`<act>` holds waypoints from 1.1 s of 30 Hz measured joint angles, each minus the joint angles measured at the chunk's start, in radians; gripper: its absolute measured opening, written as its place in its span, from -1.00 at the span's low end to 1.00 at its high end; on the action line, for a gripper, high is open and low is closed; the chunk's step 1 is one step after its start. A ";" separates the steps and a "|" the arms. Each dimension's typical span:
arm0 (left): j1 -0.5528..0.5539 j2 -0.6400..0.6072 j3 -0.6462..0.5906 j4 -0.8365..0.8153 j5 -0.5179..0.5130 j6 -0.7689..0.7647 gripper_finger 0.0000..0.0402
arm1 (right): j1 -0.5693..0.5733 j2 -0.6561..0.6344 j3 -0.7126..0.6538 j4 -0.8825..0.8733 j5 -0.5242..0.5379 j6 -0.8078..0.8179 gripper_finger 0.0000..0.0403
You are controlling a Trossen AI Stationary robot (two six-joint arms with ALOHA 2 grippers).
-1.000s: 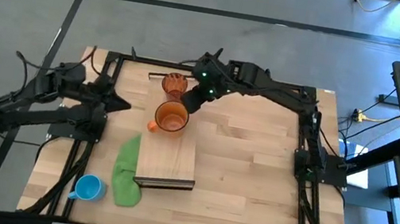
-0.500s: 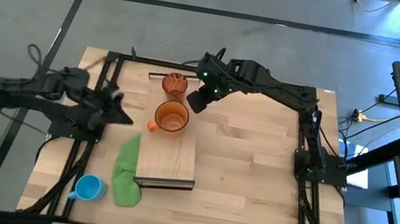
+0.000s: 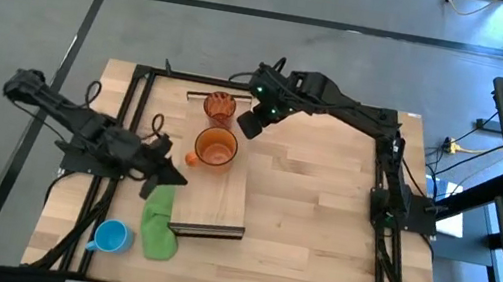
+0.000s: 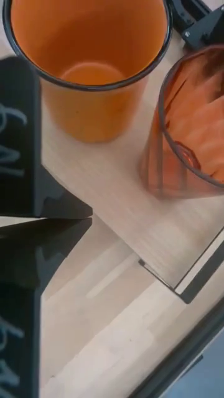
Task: Stack small to large cups/mugs on shelf
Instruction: Put the orange mug on the shelf
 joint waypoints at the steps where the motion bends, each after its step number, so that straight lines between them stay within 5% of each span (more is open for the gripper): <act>1: -0.008 0.006 0.000 0.001 -0.036 -0.002 -1.00 | 0.003 0.000 0.000 0.001 -0.008 0.002 -0.99; 18: -0.019 0.079 0.000 -0.080 -0.291 -0.052 -1.00 | 0.056 0.001 -0.004 0.035 -0.045 0.022 -0.98; 33: 0.008 0.079 0.000 -0.112 -0.343 -0.049 -1.00 | 0.076 0.023 -0.024 0.076 -0.073 0.047 -0.97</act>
